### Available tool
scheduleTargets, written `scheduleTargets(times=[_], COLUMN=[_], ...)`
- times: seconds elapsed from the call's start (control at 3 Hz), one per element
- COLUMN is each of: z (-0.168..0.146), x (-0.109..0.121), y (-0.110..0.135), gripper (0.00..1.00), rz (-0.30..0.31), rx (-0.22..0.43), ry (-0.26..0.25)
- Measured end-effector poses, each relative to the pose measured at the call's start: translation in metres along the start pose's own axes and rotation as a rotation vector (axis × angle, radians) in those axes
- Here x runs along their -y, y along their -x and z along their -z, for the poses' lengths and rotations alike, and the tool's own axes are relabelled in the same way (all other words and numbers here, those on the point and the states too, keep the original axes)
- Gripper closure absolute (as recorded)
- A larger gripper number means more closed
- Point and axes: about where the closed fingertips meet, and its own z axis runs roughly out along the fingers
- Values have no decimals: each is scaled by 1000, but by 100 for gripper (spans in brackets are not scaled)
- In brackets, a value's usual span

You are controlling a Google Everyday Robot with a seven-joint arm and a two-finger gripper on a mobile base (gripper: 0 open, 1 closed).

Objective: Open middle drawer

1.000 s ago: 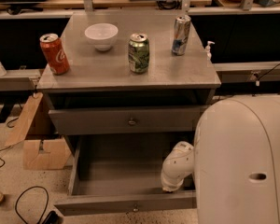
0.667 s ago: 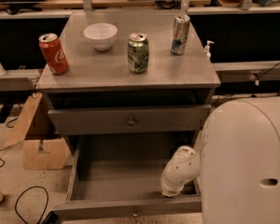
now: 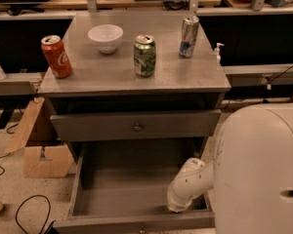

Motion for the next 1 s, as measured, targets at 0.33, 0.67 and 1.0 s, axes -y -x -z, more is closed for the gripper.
scheduleTargets(times=[0.33, 0.67, 1.0], z=[0, -1, -2], x=[3, 3, 2], y=[1, 1, 1], gripper=[99, 76, 46], rz=[0, 0, 1], rx=[0, 0, -1], ry=[0, 2, 5])
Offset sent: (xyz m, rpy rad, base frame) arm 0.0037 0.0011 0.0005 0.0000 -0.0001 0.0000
